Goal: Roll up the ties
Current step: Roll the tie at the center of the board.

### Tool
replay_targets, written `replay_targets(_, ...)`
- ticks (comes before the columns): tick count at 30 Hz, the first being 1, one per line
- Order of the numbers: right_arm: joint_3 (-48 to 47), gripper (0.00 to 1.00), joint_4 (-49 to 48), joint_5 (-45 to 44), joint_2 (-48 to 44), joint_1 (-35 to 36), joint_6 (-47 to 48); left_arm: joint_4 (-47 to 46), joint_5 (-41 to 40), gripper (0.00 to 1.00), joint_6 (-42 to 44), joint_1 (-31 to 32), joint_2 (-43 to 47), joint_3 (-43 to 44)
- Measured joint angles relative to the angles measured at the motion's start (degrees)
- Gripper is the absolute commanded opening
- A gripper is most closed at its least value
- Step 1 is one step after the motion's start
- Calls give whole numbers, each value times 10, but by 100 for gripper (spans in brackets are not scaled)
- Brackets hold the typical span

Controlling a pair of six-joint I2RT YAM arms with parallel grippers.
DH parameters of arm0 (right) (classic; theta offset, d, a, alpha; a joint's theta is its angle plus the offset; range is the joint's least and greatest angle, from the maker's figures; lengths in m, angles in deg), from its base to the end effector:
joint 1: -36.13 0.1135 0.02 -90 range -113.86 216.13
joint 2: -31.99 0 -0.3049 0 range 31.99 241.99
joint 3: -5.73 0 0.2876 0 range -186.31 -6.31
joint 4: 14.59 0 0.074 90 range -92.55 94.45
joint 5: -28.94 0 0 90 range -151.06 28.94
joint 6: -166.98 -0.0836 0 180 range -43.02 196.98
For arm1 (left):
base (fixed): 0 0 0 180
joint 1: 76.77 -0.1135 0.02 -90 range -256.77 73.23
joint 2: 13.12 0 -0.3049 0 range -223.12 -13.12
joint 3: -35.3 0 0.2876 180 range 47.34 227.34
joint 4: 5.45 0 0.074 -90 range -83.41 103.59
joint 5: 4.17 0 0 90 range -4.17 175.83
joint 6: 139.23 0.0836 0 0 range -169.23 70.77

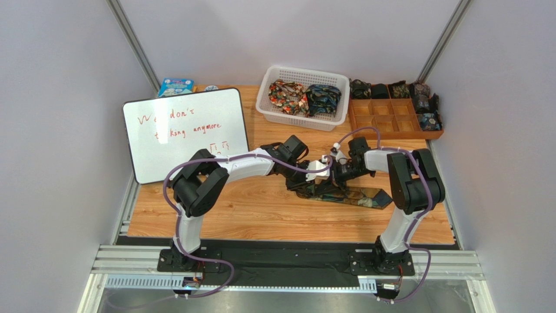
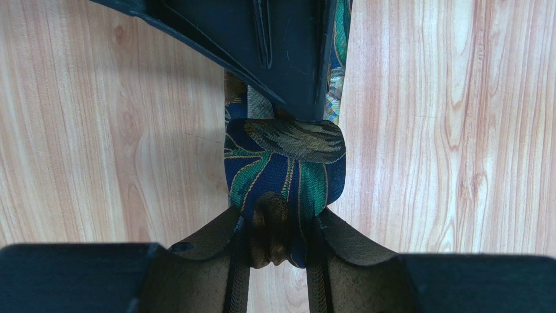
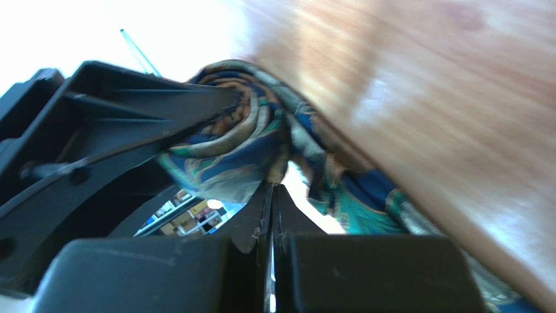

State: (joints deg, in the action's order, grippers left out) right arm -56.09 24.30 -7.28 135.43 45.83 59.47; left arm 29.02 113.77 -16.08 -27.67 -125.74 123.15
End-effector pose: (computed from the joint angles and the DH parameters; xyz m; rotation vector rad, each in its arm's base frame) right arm 0.3102 0.1214 0.0973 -0.0713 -2.7344 -1.4004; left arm 0.2808 -0.3839 0.1474 1.8329 1.8304 -0.7353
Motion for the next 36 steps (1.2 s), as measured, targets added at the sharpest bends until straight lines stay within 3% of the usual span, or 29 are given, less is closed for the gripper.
replay_targets(4,0,0,4,-10,8,-9,5,5,0,49,8,-2,0,1)
replay_targets(8,0,0,10,-16,20,-34,15,16,5,35,14,-7,0,5)
replay_targets(12,0,37,17,-1,26,-52,17,27,12,28,22,-11,0,8)
replay_targets(14,2,45,12,4,18,-53,11,30,15,27,23,-12,-1,8)
replay_targets(21,4,53,-14,13,-49,-21,-7,33,18,27,23,-12,-5,12)
replay_targets(27,4,46,-45,14,-43,14,-33,33,18,29,23,-12,-9,15)
replay_targets(28,4,40,-51,13,-38,20,-37,33,19,30,23,-12,-9,15)
replay_targets(29,4,22,-55,13,-35,24,-40,33,19,31,23,-12,-9,15)
replay_targets(30,4,15,-60,13,-31,29,-44,35,19,32,23,-12,-9,15)
replay_targets(32,3,0,-64,19,-27,30,-48,38,17,40,23,-12,-9,15)
replay_targets(34,1,0,-62,26,-22,30,-49,40,17,56,24,-12,-9,15)
replay_targets(36,-1,0,-57,27,-15,25,-45,40,18,63,30,-12,-9,15)
